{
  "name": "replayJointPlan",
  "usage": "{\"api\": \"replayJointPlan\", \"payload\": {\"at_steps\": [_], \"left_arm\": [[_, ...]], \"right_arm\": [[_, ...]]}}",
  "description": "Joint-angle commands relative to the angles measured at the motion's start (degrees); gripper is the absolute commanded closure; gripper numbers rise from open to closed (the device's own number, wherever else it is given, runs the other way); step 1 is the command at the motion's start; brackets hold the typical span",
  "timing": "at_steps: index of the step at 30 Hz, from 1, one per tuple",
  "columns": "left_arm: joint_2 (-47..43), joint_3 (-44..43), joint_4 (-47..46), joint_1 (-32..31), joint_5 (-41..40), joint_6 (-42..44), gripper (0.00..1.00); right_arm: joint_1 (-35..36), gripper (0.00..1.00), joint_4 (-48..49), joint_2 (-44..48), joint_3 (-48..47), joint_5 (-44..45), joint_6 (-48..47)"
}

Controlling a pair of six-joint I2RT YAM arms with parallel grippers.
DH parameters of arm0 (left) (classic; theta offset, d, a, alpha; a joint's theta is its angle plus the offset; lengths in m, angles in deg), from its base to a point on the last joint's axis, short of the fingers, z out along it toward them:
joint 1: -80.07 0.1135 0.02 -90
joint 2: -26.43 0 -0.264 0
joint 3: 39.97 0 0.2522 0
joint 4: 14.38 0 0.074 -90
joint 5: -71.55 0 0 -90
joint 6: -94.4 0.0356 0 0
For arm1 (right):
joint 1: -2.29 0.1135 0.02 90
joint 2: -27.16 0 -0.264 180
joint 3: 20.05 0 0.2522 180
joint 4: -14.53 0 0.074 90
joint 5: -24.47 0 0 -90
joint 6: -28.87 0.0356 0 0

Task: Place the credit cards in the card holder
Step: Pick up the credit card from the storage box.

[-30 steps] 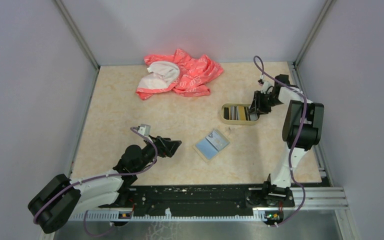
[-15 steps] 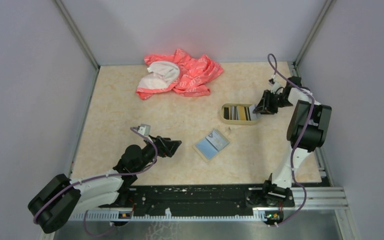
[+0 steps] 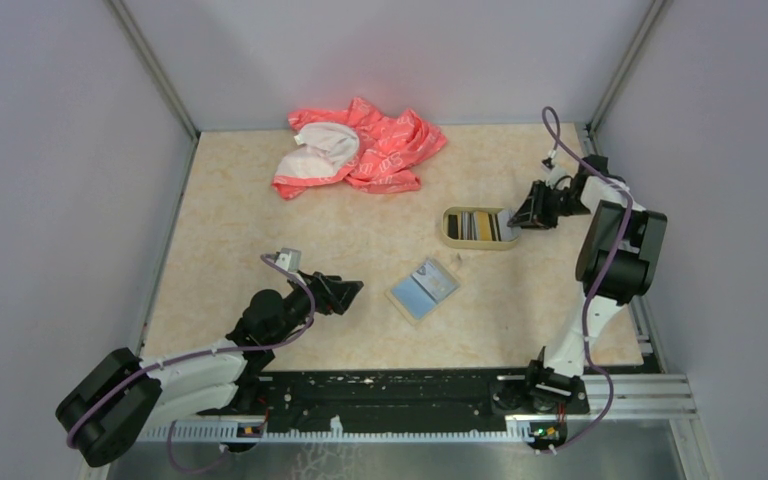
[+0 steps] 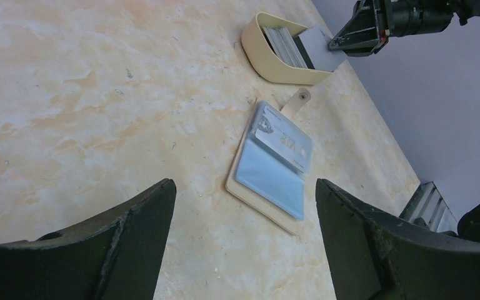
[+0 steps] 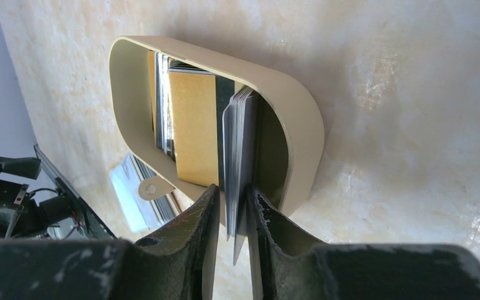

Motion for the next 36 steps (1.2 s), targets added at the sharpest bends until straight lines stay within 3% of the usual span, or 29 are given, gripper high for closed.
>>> {"api": "replayJointPlan", "payload": {"at_steps": [1, 21, 28, 36], "left_arm": [[-0.7, 1.3, -2.1, 0.3, -0.1, 0.0, 0.12], [-0.7, 1.3, -2.2, 0.2, -0.1, 0.0, 0.12], [-0.8, 1.4, -2.2, 0.3, -0.1, 0.0, 0.12], [-0.9, 1.4, -2.3, 0.3, -0.1, 0.0, 0.12]], "right_arm": [[-1.0, 0.79, -0.9, 0.2, -2.7, -2.8, -1.2], [-3.6, 0.90, -2.1, 0.4, -2.9, -4.4, -2.1], [-4.1, 1.00, -1.4, 1.4, -2.5, -3.1, -2.1], [-4.4, 1.00, 2.3, 6.4, -0.6, 0.6, -1.1]]}}
